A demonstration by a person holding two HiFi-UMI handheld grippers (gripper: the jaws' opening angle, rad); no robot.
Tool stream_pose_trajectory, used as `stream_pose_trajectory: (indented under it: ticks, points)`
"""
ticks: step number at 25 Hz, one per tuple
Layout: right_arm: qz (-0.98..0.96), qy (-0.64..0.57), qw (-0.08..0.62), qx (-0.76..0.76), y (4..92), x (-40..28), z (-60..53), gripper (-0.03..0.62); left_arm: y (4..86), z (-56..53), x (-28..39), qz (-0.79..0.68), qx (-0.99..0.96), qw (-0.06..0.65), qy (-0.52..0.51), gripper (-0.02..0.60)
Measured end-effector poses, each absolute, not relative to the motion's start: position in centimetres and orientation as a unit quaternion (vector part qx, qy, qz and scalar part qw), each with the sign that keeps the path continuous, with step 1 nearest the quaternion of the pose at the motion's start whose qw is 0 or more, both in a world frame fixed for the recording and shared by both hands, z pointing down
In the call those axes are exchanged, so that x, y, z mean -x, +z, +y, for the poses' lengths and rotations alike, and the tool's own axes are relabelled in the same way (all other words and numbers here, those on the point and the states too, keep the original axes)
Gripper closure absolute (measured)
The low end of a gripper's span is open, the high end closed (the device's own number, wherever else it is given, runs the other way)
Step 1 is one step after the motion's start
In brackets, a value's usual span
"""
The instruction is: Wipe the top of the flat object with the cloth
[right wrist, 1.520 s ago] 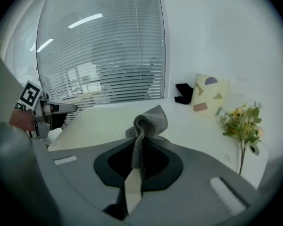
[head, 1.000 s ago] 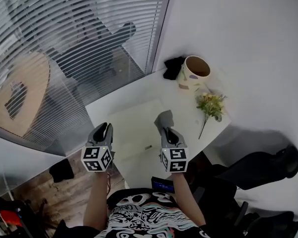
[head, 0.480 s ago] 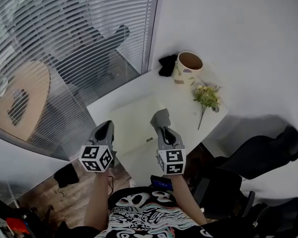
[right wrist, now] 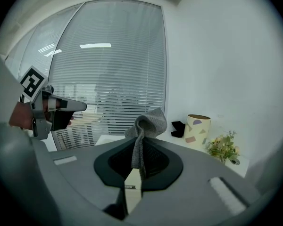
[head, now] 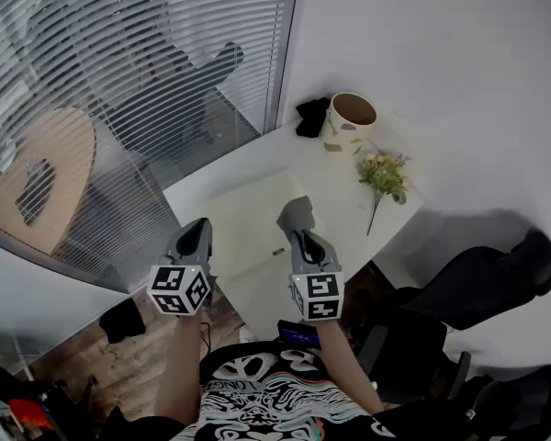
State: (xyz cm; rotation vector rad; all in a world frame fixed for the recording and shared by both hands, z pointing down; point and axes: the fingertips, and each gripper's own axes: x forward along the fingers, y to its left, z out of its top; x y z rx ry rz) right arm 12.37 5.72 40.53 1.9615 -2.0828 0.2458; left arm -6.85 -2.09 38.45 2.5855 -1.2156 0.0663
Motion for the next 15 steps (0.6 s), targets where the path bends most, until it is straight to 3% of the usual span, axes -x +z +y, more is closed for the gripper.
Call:
stream_pose_trajectory:
  ticks: [15]
  points:
    - [-0.723,0.101,0.140,-0.669,41.6,-12.2,6.2,0.580,39.2,-1.9,7.0,-0.423,-0.895,0.140,0.033,0.525]
